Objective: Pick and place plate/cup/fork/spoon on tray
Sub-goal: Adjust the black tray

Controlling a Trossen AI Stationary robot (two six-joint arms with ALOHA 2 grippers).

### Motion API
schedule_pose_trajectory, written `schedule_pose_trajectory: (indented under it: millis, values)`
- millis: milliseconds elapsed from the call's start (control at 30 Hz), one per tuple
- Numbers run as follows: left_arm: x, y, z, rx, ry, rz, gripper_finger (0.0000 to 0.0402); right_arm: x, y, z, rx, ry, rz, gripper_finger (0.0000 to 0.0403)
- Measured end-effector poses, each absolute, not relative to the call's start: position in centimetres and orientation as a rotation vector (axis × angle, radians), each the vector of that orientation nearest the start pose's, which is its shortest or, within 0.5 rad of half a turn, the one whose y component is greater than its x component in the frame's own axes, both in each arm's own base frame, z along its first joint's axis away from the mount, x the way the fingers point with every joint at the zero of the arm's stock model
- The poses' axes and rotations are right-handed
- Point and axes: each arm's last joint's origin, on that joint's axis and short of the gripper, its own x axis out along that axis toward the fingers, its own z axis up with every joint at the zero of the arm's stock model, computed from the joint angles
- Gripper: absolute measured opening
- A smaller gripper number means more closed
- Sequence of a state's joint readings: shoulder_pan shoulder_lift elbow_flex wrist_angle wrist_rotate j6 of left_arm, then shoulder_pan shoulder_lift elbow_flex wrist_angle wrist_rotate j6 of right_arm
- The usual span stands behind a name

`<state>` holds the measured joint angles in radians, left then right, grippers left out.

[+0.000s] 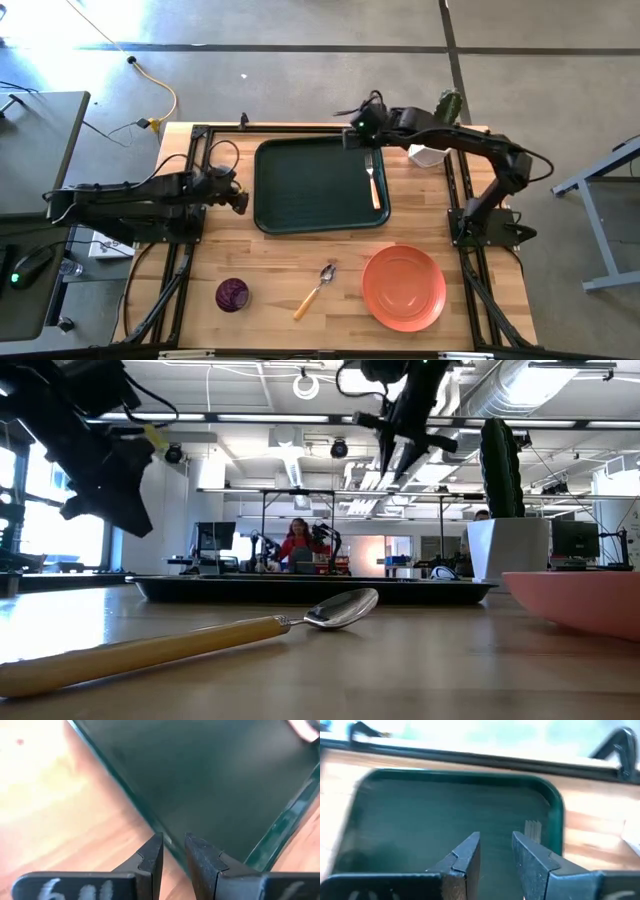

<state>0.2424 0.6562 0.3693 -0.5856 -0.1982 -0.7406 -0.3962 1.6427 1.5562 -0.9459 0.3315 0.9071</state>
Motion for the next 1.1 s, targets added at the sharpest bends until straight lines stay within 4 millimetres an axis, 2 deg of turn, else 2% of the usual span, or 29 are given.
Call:
schedule_pose_trajectory:
  millis: [200, 467, 733, 1100]
  values:
    - [12.6, 4.4, 16.6, -0.779, 0.811, 0.724, 0.0071, 29.9, -13.6, 35.2, 0.758, 0.548, -1.0, 0.0103]
    - [12.9, 5.0, 15.7, -0.819, 0.867, 0.784, 0.0071, 28.5, -13.0, 37.8, 0.66, 0.467, -0.924, 0.0103]
    - [13.3, 5.2, 14.7, -0.901, 0.907, 0.857, 0.0071, 27.4, -12.8, 39.0, 0.574, 0.461, -0.893, 0.0103]
    - [14.2, 5.5, 14.0, -1.035, 0.871, 0.93, 0.0071, 26.5, -14.1, 39.2, 0.502, 0.497, -0.855, 0.0103]
